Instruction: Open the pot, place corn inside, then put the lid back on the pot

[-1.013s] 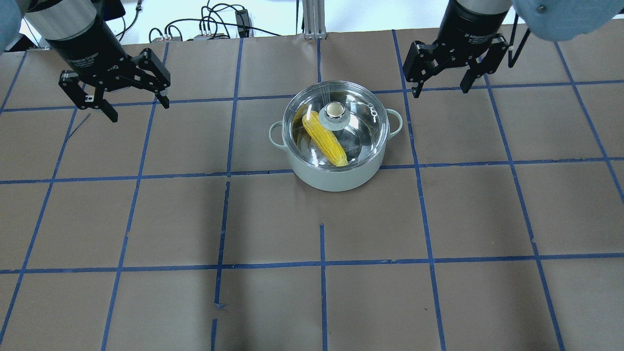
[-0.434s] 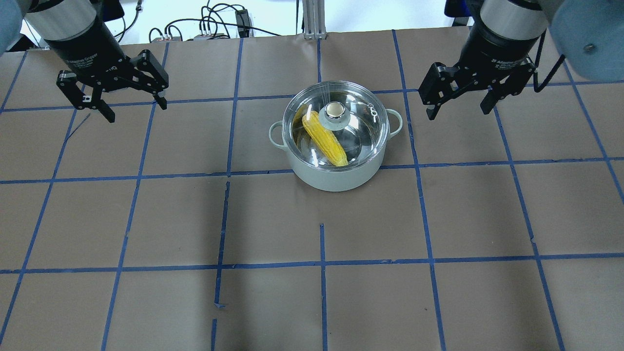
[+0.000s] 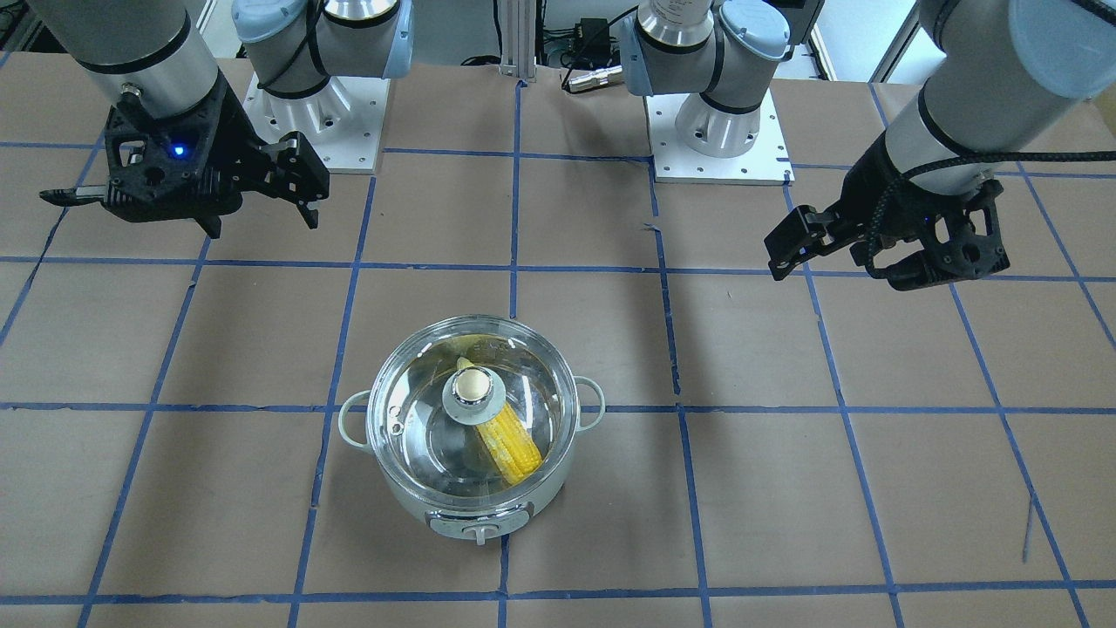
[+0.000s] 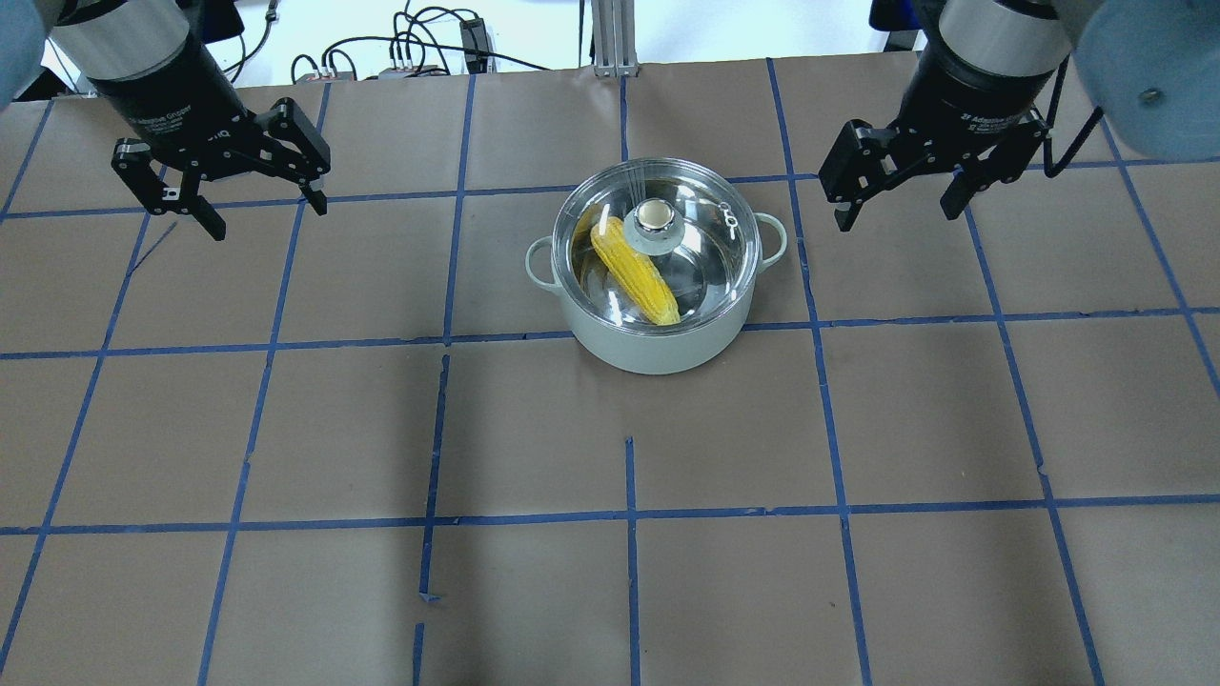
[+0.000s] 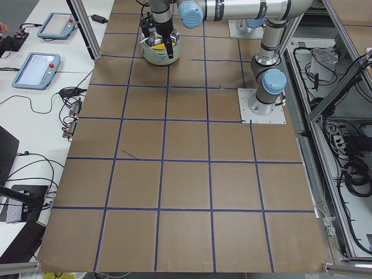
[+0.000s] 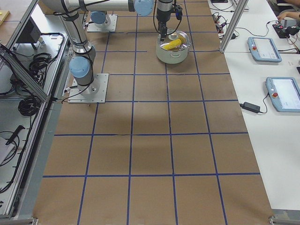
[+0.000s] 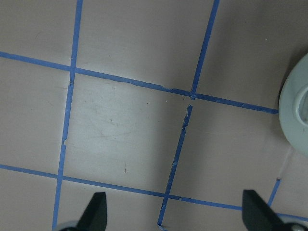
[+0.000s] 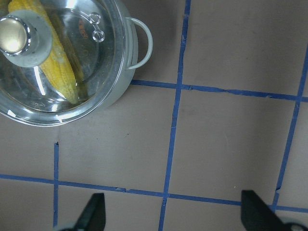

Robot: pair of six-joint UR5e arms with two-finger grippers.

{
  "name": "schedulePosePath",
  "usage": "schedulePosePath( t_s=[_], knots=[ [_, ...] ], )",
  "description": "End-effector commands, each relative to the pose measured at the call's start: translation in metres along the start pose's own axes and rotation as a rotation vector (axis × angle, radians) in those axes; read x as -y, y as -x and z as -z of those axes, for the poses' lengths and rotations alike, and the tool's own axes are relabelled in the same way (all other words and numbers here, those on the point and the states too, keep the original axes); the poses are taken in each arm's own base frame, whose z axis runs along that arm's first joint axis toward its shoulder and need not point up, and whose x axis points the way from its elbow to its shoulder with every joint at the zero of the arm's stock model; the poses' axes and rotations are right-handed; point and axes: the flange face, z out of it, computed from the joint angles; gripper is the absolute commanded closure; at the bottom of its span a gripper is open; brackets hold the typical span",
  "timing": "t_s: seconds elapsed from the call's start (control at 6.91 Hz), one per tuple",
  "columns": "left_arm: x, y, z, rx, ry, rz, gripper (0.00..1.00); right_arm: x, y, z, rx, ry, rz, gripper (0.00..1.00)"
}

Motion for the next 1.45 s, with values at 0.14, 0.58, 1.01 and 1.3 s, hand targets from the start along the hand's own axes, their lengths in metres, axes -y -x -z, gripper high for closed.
schedulePosePath(
  t_s=[0.14,0.58,1.01,1.3],
  knots=[
    [0.000,0.000,-0.001,0.000,0.002,0.000,0.00,0.007,-0.001,-0.002,-0.003,-0.014,0.006,0.01],
    [0.000,0.000,0.000,0.000,0.000,0.000,0.00,0.025,-0.006,0.004,0.001,-0.025,0.003,0.01],
    [0.000,0.000,0.000,0.000,0.000,0.000,0.00,0.022,-0.005,0.004,-0.008,-0.020,0.005,0.01],
    [0.000,0.000,0.000,0.000,0.000,0.000,0.00,0.023,-0.005,0.001,-0.009,-0.018,0.006,0.01]
  ],
)
